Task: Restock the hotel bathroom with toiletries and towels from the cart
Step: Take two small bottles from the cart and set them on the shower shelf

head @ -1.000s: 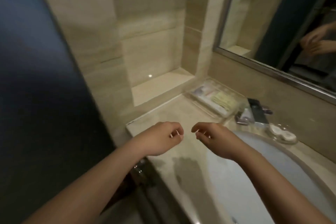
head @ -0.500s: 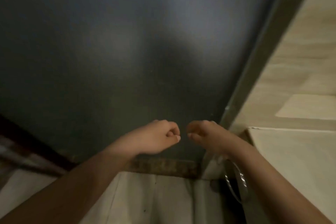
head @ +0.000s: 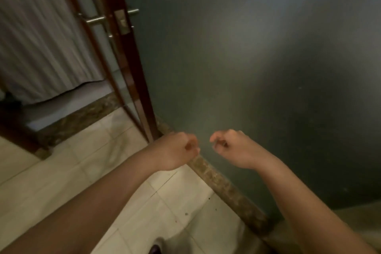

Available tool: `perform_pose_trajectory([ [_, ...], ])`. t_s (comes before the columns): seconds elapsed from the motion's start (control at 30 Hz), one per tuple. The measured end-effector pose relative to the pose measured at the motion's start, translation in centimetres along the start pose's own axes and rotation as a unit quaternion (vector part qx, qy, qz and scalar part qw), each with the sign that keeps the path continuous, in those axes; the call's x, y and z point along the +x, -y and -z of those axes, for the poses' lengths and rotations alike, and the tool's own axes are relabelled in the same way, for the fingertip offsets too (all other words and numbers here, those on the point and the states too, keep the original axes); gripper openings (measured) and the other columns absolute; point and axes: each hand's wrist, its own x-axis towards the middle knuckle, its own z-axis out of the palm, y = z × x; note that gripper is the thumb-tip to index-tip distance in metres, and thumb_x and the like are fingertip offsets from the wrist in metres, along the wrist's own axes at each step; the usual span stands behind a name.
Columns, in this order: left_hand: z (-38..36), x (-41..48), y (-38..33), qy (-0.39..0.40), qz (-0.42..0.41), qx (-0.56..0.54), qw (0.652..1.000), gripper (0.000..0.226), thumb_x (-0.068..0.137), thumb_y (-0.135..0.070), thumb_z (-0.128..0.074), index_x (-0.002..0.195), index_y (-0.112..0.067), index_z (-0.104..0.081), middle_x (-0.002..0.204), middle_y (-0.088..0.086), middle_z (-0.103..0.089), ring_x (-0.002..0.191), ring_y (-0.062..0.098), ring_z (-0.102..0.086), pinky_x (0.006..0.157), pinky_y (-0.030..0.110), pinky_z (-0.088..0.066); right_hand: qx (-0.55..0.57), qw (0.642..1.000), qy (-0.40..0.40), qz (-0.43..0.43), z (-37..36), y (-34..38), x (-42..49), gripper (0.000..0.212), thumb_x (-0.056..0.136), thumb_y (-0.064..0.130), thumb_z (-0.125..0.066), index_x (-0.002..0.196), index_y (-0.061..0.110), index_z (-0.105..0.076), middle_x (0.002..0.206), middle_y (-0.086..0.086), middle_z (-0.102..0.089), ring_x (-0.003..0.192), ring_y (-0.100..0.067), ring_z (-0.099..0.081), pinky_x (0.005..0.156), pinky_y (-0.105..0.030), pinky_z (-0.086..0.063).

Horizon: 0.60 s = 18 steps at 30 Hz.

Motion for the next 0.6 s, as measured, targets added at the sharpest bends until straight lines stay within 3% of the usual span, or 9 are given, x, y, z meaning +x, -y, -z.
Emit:
perform_pose_trajectory([
  [0.23,4.9,-5.0,6.4,-0.107,0.062,-0.028,0.992,0.022,0.093,-0.028,-0.049,0.105,-0.015,-0.062,0.1,0.001,-0.067,0.091,0.014,-0.062,0.084,0.032,-0.048,-0.054,0.993,0.033,0.103,-0.9,8.2,5.7,0.02,0.091,0.029,-0.05,0.108,0.028,-0.061,0.111,0.001,-0.067,0.104,-0.021,-0.061,0.092,-0.038,-0.049],
  [0.43,9.0,-7.0,12.8,-0.182,0.114,-0.029,0.976,0.021,0.093,-0.025,-0.05,0.105,-0.011,-0.061,0.103,0.002,-0.063,0.096,0.015,-0.058,0.079,0.019,-0.04,-0.069,0.978,0.056,0.189,-3.3,17.2,11.3,0.021,0.09,0.029,-0.05,0.108,0.028,-0.061,0.108,0.002,-0.068,0.104,-0.023,-0.061,0.091,-0.04,-0.049],
  [0.6,14.4,-9.5,20.5,-0.203,0.176,-0.024,0.963,0.024,0.092,-0.033,-0.05,0.107,-0.018,-0.061,0.103,-0.002,-0.063,0.093,0.014,-0.06,0.086,0.029,-0.047,-0.071,0.967,0.091,0.226,-5.8,24.6,17.7,0.025,0.091,0.029,-0.048,0.113,0.027,-0.06,0.113,0.004,-0.066,0.105,-0.019,-0.06,0.092,-0.038,-0.048],
])
